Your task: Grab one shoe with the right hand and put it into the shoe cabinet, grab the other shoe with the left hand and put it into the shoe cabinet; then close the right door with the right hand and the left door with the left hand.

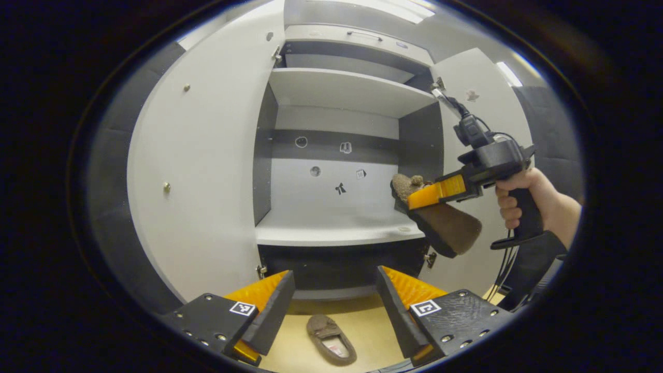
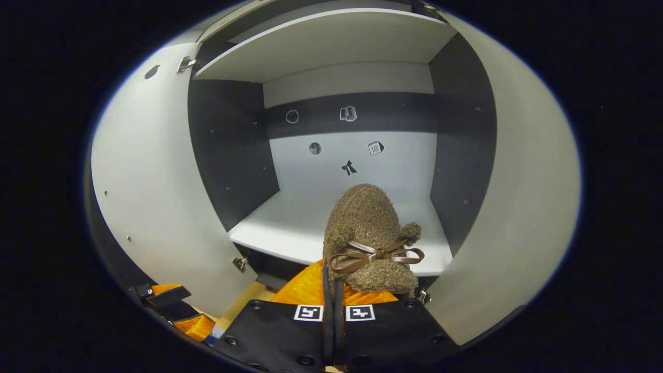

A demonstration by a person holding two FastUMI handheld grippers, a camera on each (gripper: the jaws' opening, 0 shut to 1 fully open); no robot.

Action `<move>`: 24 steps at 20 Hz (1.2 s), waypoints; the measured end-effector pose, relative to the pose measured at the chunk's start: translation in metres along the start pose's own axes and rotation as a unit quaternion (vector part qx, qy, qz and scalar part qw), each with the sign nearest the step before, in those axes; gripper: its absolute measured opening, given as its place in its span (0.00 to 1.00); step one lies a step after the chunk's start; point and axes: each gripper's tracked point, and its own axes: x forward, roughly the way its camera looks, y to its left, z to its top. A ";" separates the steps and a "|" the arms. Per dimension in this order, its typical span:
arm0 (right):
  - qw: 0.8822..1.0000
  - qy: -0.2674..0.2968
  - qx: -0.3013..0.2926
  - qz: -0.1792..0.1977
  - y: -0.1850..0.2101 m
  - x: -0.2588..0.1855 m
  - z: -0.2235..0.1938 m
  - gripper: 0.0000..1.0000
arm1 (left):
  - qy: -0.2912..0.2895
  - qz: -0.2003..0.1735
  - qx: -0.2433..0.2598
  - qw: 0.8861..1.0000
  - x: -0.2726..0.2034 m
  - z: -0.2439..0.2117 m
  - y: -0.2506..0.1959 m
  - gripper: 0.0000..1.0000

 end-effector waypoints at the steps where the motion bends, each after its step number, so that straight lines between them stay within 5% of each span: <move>1: 1.000 -0.005 -0.001 0.001 -0.004 0.007 0.010 0.02 | -0.001 0.003 -0.002 1.000 0.003 0.003 0.001 0.92; 15: 0.994 -0.095 0.010 -0.045 -0.062 0.140 0.101 0.02 | 0.014 0.062 -0.026 0.998 0.032 0.018 -0.002 0.94; 19: 0.992 -0.110 -0.012 -0.055 -0.067 0.168 0.099 0.06 | 0.024 0.070 -0.021 0.997 0.041 0.015 -0.006 0.95; 24: 0.992 -0.114 0.008 -0.058 -0.068 0.188 0.083 0.00 | 0.026 0.087 -0.020 0.996 0.048 0.012 -0.004 0.95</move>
